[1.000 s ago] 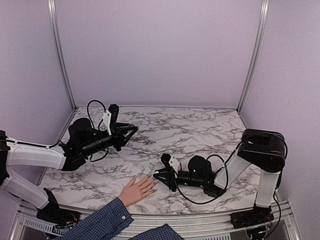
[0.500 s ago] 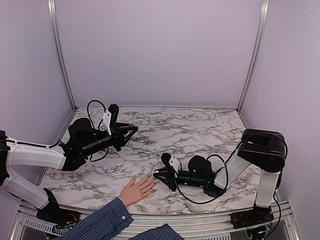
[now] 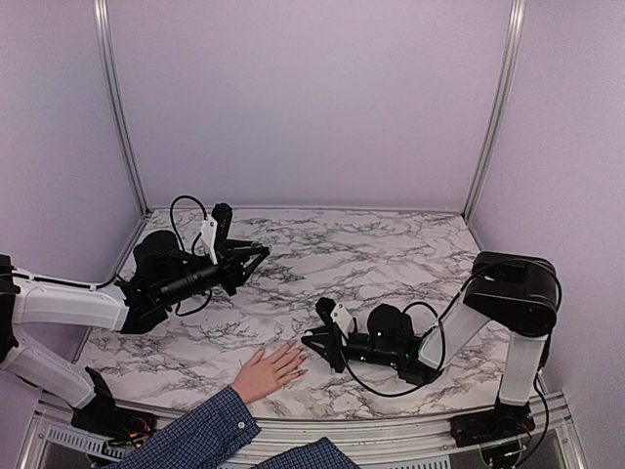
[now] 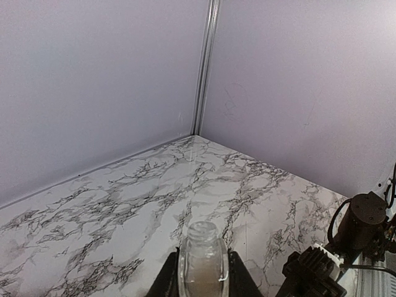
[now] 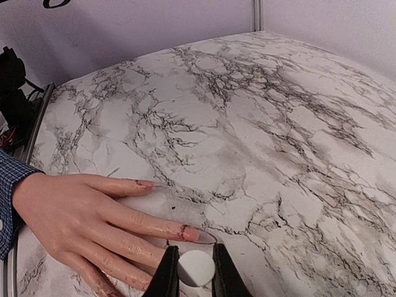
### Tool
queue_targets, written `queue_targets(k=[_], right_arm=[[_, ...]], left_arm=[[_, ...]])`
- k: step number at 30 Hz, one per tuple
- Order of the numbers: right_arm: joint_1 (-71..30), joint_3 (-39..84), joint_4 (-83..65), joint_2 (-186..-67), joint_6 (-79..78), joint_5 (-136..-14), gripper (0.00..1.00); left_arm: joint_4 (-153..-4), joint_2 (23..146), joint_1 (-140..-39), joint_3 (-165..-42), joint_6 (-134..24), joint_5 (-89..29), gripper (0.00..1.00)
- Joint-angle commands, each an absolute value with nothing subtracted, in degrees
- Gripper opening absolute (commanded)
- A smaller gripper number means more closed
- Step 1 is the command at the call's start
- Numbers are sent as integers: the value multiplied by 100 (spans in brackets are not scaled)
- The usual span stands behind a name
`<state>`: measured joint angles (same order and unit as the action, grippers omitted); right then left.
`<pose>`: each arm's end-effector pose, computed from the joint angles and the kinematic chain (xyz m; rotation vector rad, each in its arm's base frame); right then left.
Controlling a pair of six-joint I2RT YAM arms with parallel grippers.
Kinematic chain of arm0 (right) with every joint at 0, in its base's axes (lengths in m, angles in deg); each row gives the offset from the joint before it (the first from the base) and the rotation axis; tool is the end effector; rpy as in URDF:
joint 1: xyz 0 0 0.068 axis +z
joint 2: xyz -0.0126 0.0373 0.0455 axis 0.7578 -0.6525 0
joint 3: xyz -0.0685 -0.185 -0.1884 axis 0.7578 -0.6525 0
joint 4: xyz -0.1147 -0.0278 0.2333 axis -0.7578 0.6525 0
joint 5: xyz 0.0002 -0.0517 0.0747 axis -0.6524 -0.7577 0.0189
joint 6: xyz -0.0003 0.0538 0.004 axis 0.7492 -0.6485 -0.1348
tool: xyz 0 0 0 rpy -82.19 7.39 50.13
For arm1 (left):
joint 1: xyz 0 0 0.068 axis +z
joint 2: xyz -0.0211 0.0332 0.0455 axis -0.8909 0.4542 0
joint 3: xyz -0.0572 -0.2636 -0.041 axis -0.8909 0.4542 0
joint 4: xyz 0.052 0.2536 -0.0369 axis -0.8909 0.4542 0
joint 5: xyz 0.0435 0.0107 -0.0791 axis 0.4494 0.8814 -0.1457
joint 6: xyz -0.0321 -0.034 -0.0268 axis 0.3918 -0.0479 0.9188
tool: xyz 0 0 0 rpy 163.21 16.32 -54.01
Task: Paint the nails
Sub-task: Paint the hand on the nail.
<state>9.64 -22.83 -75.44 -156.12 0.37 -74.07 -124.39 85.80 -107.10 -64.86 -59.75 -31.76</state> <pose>0.1602 0.2756 0.1016 -0.9513 1.6730 0.9130 0.2028 -0.2052 0.2566 0.6244 1.4111 -0.8490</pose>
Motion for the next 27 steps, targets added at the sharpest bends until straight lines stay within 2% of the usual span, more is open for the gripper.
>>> queue_targets(k=[1,27], right_arm=[[935,-2160,-7484,-15621,-31,-7566,0],[783,-2193,-7275,-15495,-14,-7882,0]], left_arm=[[-12704,8541,-10674,-6490,-6001,-3167,0],[-12701,8512,-10675,-6459,-6010,-3143,0]])
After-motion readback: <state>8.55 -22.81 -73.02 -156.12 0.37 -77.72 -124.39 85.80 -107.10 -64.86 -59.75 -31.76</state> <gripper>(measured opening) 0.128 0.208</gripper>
